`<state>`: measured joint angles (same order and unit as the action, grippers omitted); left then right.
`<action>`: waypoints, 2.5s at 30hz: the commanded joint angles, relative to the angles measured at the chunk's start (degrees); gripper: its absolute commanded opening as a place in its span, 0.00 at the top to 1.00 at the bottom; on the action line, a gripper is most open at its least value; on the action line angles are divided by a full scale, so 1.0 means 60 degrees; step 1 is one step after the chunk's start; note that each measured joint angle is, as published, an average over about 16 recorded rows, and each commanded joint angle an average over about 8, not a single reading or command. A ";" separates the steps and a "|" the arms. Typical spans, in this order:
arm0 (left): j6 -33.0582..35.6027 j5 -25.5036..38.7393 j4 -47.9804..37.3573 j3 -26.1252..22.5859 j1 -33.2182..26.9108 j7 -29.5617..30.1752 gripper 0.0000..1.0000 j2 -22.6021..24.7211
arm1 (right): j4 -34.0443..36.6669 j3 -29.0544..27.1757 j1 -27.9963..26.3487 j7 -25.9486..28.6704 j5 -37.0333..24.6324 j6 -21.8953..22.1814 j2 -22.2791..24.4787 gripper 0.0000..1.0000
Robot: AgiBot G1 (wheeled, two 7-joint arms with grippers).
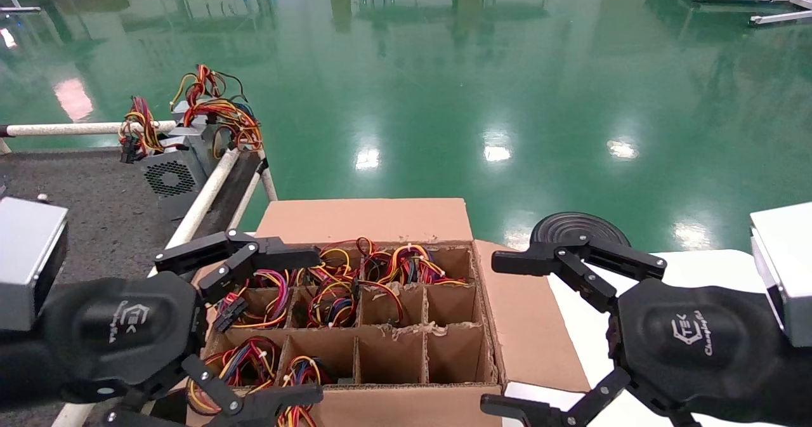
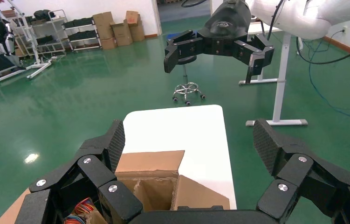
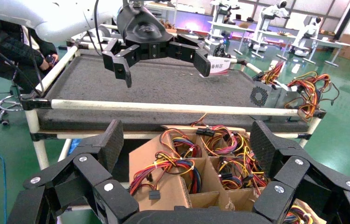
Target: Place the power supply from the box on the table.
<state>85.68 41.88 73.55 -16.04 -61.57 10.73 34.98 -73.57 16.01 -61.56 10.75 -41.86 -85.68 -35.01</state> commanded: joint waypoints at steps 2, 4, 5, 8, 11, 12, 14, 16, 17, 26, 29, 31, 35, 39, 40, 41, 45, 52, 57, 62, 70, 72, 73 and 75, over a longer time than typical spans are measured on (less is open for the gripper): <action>0.0000 0.0000 0.0000 0.0000 0.0000 0.0000 0.00 0.0000 | 0.0000 0.0000 0.0000 0.0000 0.0000 0.0000 0.0000 1.00; 0.0000 0.0012 -0.0003 -0.0002 -0.0001 -0.0004 0.00 -0.0014 | 0.0000 0.0000 0.0000 0.0000 0.0000 0.0000 0.0000 1.00; 0.0001 0.0024 -0.0005 -0.0006 -0.0003 -0.0007 0.00 -0.0027 | 0.0000 0.0000 0.0000 0.0000 0.0000 0.0000 0.0000 1.00; 0.0005 0.0084 -0.0010 -0.0030 -0.0021 -0.0028 0.00 -0.0091 | 0.0000 0.0000 0.0000 0.0000 0.0000 0.0000 0.0000 1.00; 0.0015 0.0196 -0.0010 -0.0092 -0.0076 -0.0063 0.00 -0.0194 | 0.0000 0.0000 0.0000 0.0000 0.0000 0.0000 0.0000 1.00; 0.0020 0.0245 -0.0008 -0.0123 -0.0107 -0.0075 0.00 -0.0233 | 0.0000 0.0000 0.0000 0.0000 0.0000 0.0000 0.0000 1.00; 0.0037 0.0385 0.0005 -0.0221 -0.0212 -0.0107 0.00 -0.0318 | 0.0000 0.0000 0.0000 0.0000 0.0000 0.0000 0.0000 1.00; 0.0062 0.0564 0.0030 -0.0352 -0.0357 -0.0142 0.00 -0.0400 | 0.0000 0.0000 0.0000 0.0000 0.0000 0.0000 0.0000 1.00; 0.0079 0.0671 0.0048 -0.0429 -0.0448 -0.0160 0.00 -0.0436 | 0.0000 0.0000 0.0000 0.0000 0.0000 0.0000 0.0000 1.00; 0.0272 0.1920 0.0266 -0.1350 -0.1564 -0.0421 0.00 -0.0489 | 0.0000 0.0000 0.0000 0.0000 0.0000 0.0000 0.0000 1.00; 0.0325 0.2266 0.0315 -0.1647 -0.1914 -0.0554 0.00 -0.0460 | 0.0000 0.0000 0.0000 0.0000 0.0000 0.0000 0.0000 1.00; 0.0353 0.2443 0.0337 -0.1817 -0.2109 -0.0643 0.00 -0.0451 | 0.0000 0.0000 0.0000 0.0000 0.0000 0.0000 0.0000 1.00; 0.0403 0.2755 0.0367 -0.2141 -0.2466 -0.0857 0.00 -0.0460 | 0.0000 0.0000 0.0000 0.0000 0.0000 0.0000 0.0000 1.00; 0.0448 0.3024 0.0365 -0.2460 -0.2777 -0.1124 0.00 -0.0494 | 0.0000 0.0000 0.0000 0.0000 0.0000 0.0000 0.0000 1.00; 0.0459 0.3084 0.0358 -0.2542 -0.2847 -0.1198 0.00 -0.0504 | 0.0000 0.0000 0.0000 0.0000 0.0000 0.0000 0.0000 1.00; 0.0469 0.3140 0.0349 -0.2622 -0.2912 -0.1272 0.00 -0.0515 | 0.0000 0.0000 0.0000 0.0000 0.0000 0.0000 0.0000 1.00; 0.0512 0.3341 0.0283 -0.2967 -0.3149 -0.1594 0.00 -0.0560 | 0.0000 0.0000 0.0000 0.0000 0.0000 0.0000 0.0000 1.00; 0.0577 0.3545 0.0088 -0.3517 -0.3443 -0.2102 0.00 -0.0592 | 0.0000 0.0000 0.0000 0.0000 0.0000 0.0000 0.0000 1.00; 0.0616 0.3625 -0.0056 -0.3850 -0.3584 -0.2393 0.00 -0.0560 | 0.0000 0.0000 0.0000 0.0000 0.0000 0.0000 0.0000 1.00; 0.0655 0.3663 -0.0216 -0.4185 -0.3717 -0.2689 0.00 -0.0494 | 0.0000 0.0000 0.0000 0.0000 0.0000 0.0000 0.0000 1.00; 0.0733 0.3677 -0.0670 -0.4841 -0.3955 -0.3325 0.00 -0.0334 | 0.0000 0.0000 0.0000 0.0000 0.0000 0.0000 0.0000 1.00; 0.0753 0.3690 -0.0821 -0.4989 -0.4011 -0.3489 0.00 -0.0273 | 0.0000 0.0000 0.0000 0.0000 0.0000 0.0000 0.0000 1.00; 0.0763 0.3698 -0.0906 -0.5062 -0.4042 -0.3571 0.00 -0.0238 | 0.0000 0.0000 0.0000 0.0000 0.0000 0.0000 0.0000 1.00; 0.0782 0.3714 -0.1072 -0.5195 -0.4104 -0.3724 0.00 -0.0164 | 0.0000 0.0000 0.0000 0.0000 0.0000 0.0000 0.0000 1.00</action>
<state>90.37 64.19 67.05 -47.19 -86.22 -11.54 34.08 -73.57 16.01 -61.56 10.75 -41.86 -85.68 -35.01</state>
